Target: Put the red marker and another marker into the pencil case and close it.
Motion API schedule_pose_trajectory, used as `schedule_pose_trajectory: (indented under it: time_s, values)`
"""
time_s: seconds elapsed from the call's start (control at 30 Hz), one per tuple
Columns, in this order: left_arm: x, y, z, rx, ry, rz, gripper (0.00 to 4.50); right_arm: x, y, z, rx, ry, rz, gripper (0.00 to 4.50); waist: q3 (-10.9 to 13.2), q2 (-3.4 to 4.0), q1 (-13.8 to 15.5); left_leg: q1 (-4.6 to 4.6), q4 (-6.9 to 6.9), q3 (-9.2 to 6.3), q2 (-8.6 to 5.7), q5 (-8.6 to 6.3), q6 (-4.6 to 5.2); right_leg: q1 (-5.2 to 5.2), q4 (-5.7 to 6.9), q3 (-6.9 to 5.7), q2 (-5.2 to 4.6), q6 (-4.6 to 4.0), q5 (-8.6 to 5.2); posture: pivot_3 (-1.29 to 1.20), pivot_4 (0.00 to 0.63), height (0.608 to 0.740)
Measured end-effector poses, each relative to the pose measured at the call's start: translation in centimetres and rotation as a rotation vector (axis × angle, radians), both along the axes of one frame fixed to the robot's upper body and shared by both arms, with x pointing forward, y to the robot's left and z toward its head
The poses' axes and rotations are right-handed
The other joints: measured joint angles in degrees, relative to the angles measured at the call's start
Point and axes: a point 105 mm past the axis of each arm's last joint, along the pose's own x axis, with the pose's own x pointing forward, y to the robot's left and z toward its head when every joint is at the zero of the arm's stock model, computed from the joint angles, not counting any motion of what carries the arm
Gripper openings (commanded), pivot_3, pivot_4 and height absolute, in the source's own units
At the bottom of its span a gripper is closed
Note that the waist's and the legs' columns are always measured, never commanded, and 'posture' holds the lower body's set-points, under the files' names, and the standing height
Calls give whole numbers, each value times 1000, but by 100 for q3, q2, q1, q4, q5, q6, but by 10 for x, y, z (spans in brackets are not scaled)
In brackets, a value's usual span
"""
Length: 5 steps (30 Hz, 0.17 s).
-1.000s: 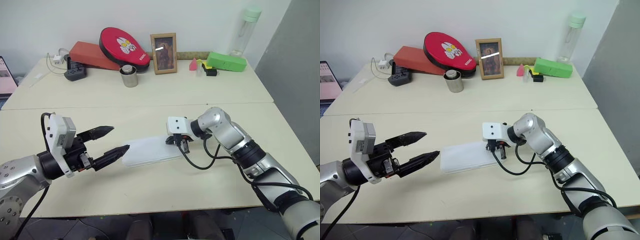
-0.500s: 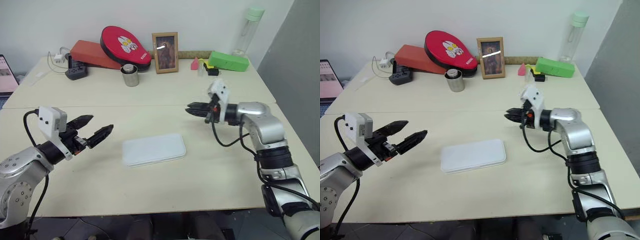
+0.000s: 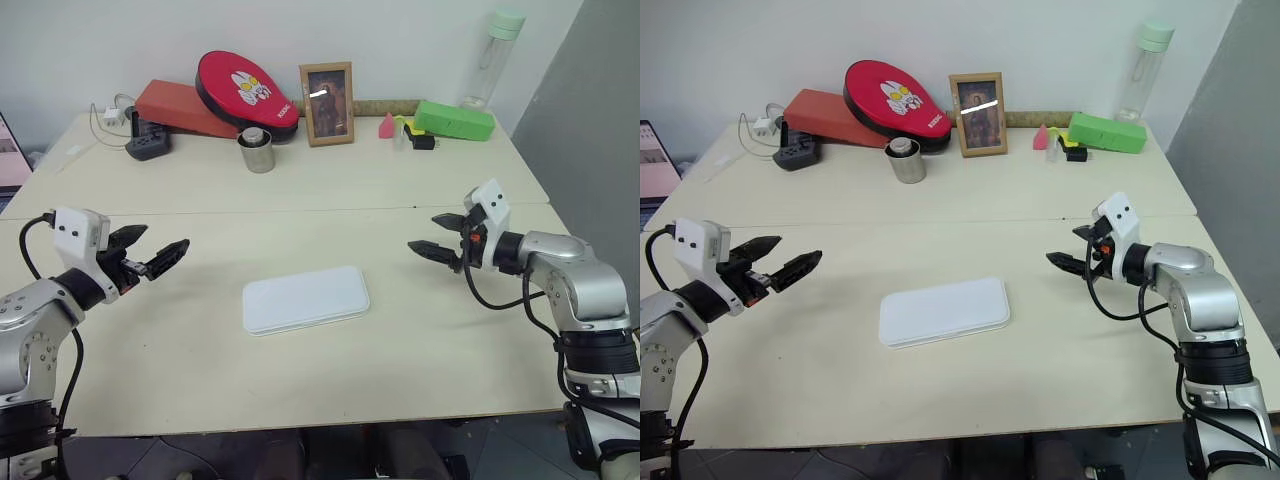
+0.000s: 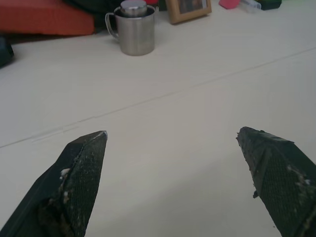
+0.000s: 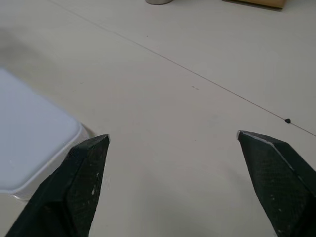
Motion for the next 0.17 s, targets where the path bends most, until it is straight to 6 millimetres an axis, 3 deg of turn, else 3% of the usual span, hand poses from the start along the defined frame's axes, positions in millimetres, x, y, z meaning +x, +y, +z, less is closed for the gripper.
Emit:
schedule_pose_trajectory:
  time_s: [0.17]
  values:
    - [3,-4,1,4,-1,-26,4500,0,0,3,1,-9,-14,4432,0,0,1,0,1,-1,-1,0,0,1,1,-1,0,0,0,0,150,740]
